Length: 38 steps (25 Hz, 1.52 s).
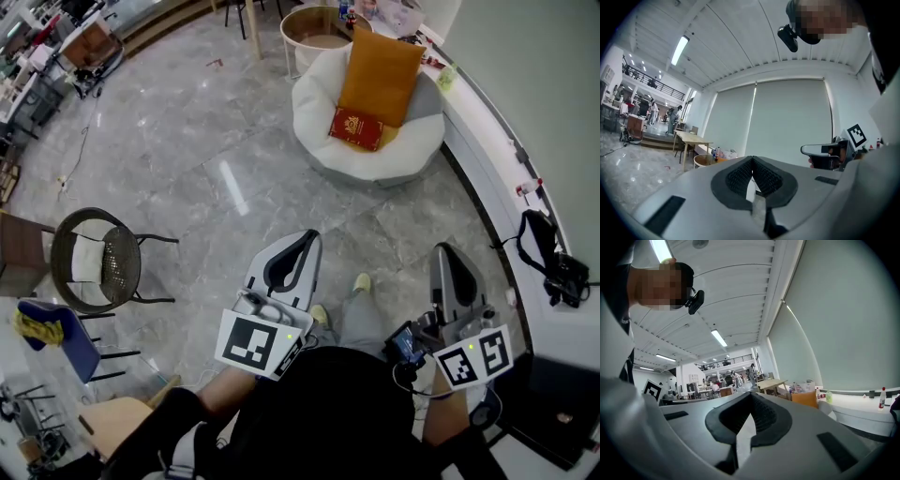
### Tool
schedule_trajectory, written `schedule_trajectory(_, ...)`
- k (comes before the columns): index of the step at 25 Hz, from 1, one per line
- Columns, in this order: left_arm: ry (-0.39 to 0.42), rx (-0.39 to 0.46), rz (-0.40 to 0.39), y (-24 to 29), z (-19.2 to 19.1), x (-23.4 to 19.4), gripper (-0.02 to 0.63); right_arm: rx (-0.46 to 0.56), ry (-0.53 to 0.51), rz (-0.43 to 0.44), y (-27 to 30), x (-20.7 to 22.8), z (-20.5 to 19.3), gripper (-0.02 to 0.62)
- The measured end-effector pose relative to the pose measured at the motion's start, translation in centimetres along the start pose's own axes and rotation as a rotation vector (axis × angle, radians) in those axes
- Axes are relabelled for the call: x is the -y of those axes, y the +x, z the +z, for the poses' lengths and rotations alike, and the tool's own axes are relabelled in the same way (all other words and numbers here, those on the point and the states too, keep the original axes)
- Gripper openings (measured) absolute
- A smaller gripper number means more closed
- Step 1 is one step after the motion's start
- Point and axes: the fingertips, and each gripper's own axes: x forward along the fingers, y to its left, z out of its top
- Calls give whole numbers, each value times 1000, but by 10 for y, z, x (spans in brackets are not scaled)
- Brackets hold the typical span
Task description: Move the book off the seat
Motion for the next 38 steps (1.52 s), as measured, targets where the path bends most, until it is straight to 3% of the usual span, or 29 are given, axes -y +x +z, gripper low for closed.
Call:
schedule_trajectory(5, 36, 1, 4, 10, 1, -3, 12, -7, -7, 6, 16, 8, -3, 9)
schedule_trajectory(12, 31, 0, -17, 50, 8, -11, 12, -12, -39, 80, 49, 28, 1, 9)
schedule_trajectory(17, 62, -55, 4, 102, 0, -16, 12, -30, -42, 94, 76, 65, 6, 9)
schedule_trajectory(24, 49, -37, 19, 169, 10, -22, 12, -44, -30, 41, 113, 126, 19, 9)
schedule_trajectory(38, 53, -77, 53, 291, 13, -13, 12, -62, -23, 65, 170, 238, 41, 9)
